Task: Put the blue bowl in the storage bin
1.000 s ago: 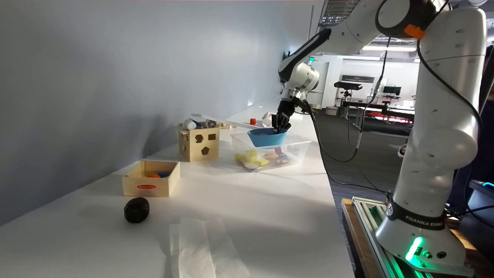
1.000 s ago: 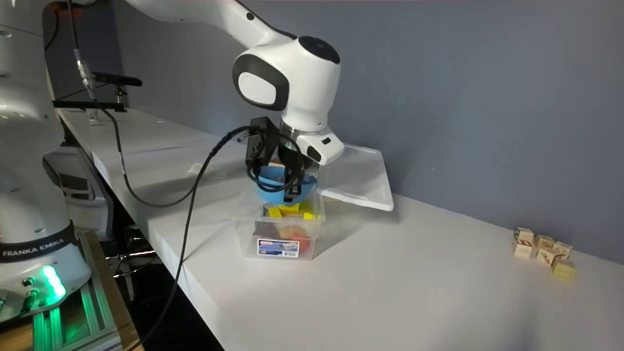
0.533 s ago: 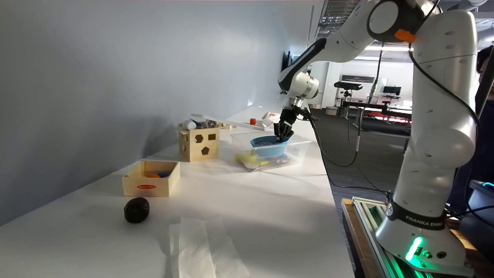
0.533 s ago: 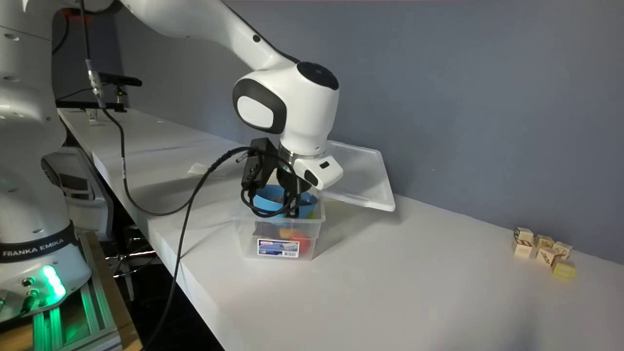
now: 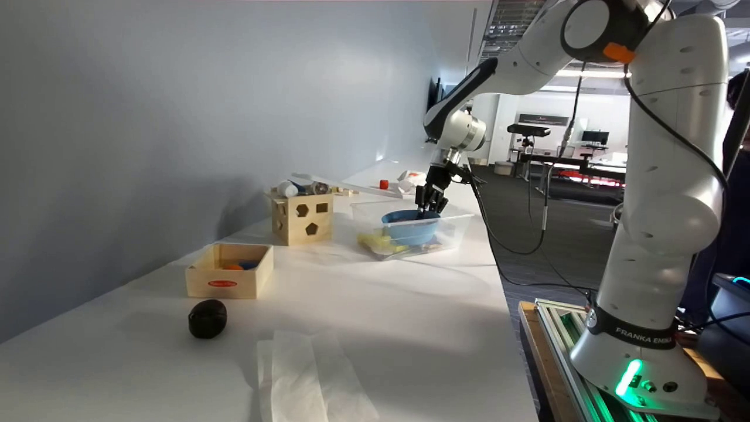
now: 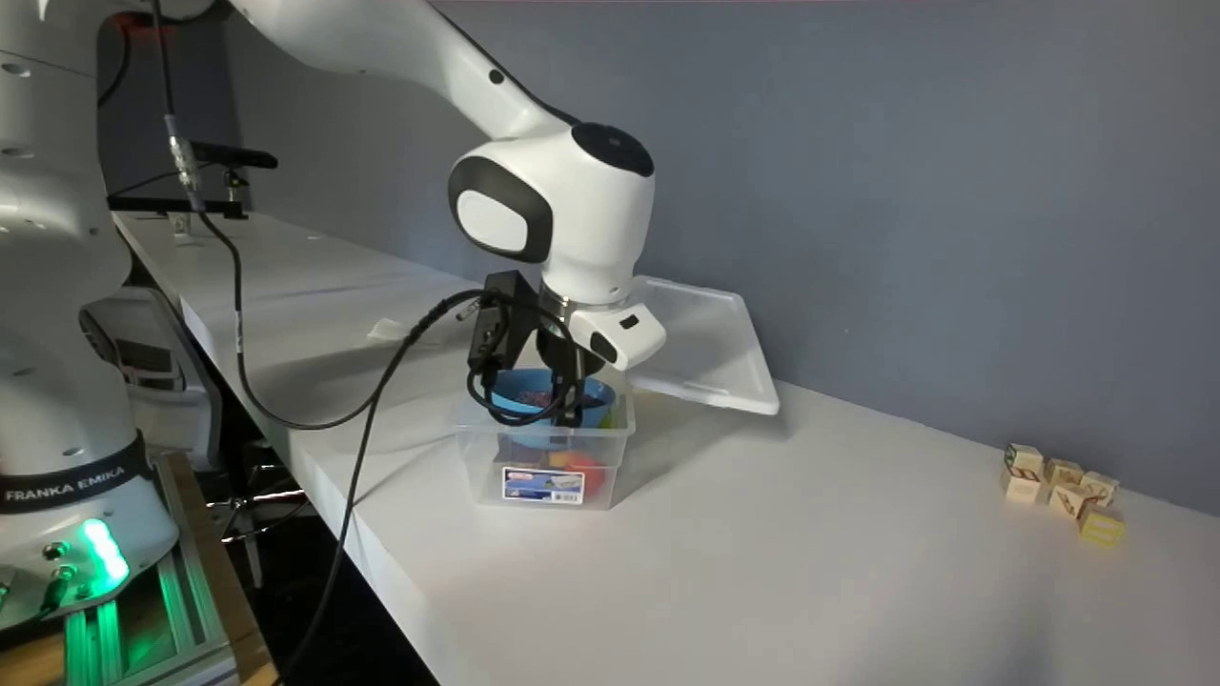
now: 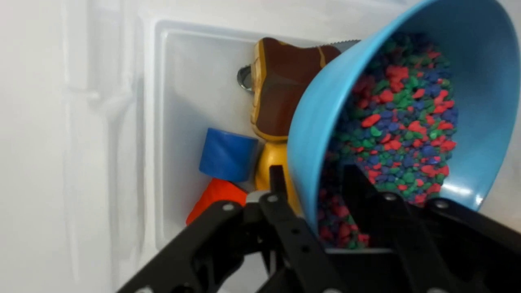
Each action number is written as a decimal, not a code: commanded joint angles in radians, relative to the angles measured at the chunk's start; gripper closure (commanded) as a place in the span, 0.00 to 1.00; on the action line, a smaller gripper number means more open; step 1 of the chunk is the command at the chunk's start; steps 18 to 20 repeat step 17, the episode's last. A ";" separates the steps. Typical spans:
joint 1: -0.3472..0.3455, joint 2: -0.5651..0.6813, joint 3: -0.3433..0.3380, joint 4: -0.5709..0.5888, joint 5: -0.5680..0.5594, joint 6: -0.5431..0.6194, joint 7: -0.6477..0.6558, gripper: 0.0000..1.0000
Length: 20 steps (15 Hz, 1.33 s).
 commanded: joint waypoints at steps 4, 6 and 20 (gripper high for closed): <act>-0.008 -0.219 -0.014 -0.039 -0.154 -0.089 0.062 0.05; -0.001 -0.294 -0.017 -0.055 -0.166 -0.097 0.042 0.00; 0.034 -0.391 -0.053 -0.082 -0.015 0.006 0.043 0.00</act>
